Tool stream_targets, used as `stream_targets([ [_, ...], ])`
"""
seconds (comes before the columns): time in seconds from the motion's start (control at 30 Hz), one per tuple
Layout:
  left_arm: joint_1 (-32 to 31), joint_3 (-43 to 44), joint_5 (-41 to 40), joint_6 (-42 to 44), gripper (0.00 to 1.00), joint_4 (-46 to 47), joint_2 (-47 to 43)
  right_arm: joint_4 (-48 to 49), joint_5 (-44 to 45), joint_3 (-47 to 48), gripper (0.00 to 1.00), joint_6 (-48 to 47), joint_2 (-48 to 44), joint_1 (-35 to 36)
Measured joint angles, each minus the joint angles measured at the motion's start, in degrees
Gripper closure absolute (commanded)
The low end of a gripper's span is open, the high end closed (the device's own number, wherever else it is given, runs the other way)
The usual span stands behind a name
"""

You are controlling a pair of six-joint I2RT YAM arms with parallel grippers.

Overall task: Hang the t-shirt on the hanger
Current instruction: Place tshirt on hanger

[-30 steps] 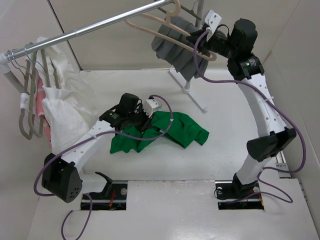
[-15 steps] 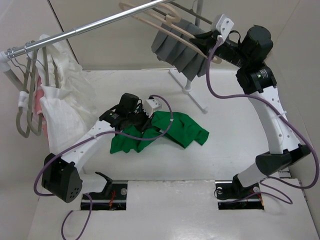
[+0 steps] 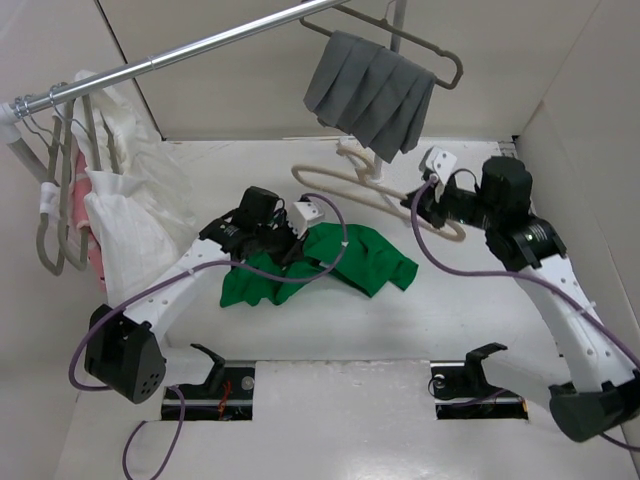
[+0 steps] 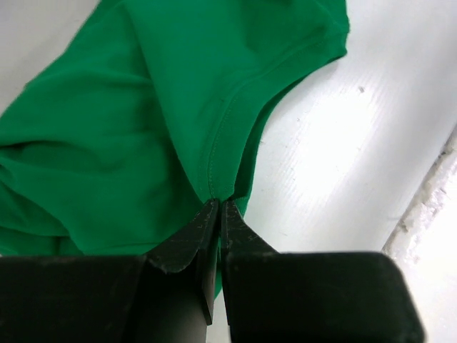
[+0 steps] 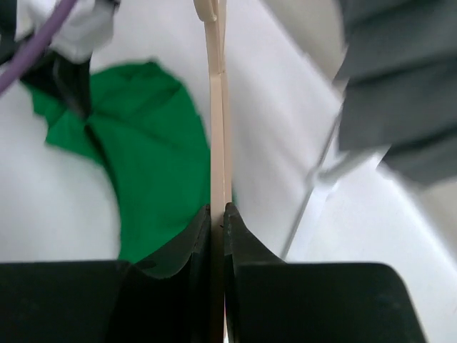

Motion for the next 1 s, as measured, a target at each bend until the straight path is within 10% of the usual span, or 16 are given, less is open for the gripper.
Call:
stream_targets([
  [0.6,0.7,12.9,4.6,-2.4,1.0,-2.9,13.5,-38.3,4.8,-10.8,1.0,-4.0,-28.5,-2.0],
  [1.0,0.6,13.4,4.5,-1.2,1.0,-3.4,14.3,-35.6,1.1,-13.2,1.0,-4.5,-28.5,-2.0],
])
